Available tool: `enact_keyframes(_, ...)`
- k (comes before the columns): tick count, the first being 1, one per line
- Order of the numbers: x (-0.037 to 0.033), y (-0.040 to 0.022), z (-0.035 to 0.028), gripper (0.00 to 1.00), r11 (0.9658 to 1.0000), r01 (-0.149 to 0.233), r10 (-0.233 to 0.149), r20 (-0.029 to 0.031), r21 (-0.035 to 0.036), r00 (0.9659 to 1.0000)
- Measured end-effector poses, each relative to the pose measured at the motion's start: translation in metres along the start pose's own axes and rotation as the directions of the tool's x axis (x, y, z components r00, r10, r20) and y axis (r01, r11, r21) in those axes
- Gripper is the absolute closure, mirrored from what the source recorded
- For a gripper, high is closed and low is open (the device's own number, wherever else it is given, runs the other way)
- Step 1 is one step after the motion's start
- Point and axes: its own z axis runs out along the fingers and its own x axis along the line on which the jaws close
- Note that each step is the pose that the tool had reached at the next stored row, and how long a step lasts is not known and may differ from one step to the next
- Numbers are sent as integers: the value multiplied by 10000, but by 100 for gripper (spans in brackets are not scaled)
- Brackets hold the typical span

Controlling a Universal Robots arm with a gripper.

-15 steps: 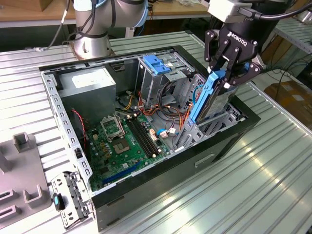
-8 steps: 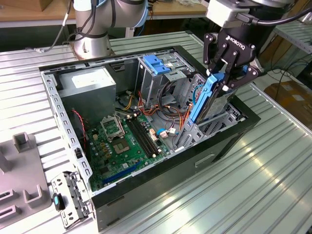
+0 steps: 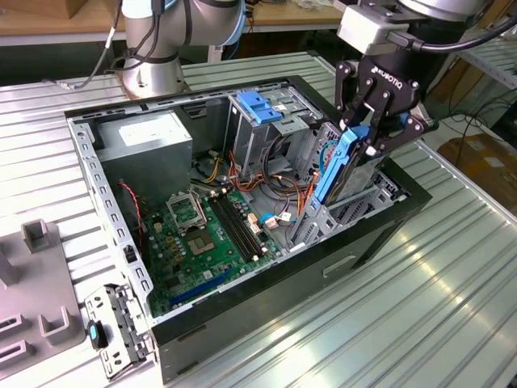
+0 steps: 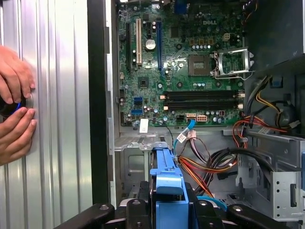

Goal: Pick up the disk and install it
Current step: 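Insert the disk into the insertion slot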

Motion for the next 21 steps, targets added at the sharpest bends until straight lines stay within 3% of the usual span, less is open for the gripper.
enact_keyframes(7,-2,0,93,63,10000,0,0,-2,0,10000)
enact_keyframes(9,-2,0,95,63,10000,0,0,-4,0,10000)
enact_keyframes(12,-2,0,103,56,10000,0,0,2,0,10000)
enact_keyframes(13,-2,0,111,49,10000,1,-1,2,0,10000)
enact_keyframes(17,-4,0,203,49,10000,0,0,-1,0,10000)
enact_keyframes(20,-6,-1,268,57,10000,-1,1,-1,0,10000)
enact_keyframes(21,-7,-2,285,64,10000,0,0,-1,0,10000)
